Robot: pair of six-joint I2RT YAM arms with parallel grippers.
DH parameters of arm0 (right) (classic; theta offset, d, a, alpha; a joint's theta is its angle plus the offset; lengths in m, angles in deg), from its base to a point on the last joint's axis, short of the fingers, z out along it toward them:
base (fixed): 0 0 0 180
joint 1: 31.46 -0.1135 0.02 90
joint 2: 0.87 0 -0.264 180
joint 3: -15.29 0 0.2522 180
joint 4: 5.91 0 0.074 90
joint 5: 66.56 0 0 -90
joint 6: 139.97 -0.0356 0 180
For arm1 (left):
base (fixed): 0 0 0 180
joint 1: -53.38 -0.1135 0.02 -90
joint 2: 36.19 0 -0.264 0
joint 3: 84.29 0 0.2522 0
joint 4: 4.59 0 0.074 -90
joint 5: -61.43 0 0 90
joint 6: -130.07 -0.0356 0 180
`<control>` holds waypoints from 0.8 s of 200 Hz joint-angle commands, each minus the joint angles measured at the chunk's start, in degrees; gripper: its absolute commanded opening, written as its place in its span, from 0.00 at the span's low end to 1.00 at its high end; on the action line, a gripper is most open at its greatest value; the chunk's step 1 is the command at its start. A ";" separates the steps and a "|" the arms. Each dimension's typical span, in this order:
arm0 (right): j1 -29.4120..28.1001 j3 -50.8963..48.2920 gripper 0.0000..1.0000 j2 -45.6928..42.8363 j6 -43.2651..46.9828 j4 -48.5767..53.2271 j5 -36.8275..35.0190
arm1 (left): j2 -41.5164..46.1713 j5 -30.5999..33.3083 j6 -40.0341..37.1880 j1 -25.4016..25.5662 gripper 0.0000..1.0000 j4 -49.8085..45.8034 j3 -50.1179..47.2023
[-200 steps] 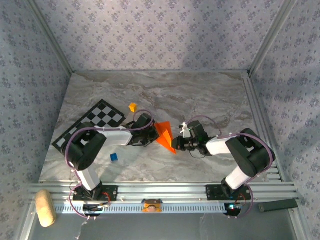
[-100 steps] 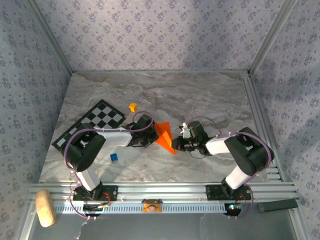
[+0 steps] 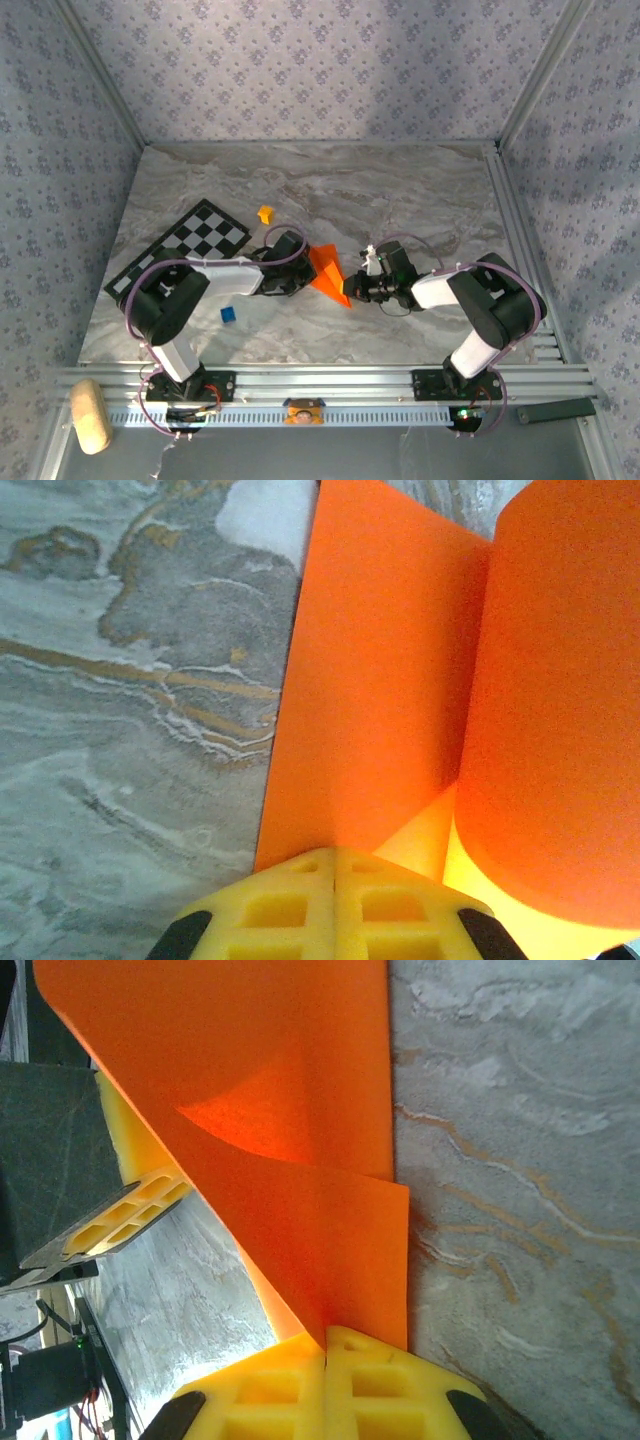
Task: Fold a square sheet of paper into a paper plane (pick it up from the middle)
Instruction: Fourth fold the wing at the center of the table.
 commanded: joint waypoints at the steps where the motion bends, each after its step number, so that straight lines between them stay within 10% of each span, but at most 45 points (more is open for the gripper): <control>1: -0.42 -0.46 0.00 0.00 -1.34 1.11 0.23 | 0.44 2.60 1.78 0.08 0.05 -5.09 -1.57; 160: -1.20 -0.41 0.00 3.51 -3.78 0.37 -0.12 | 5.78 5.02 -6.01 0.62 0.16 -4.49 0.72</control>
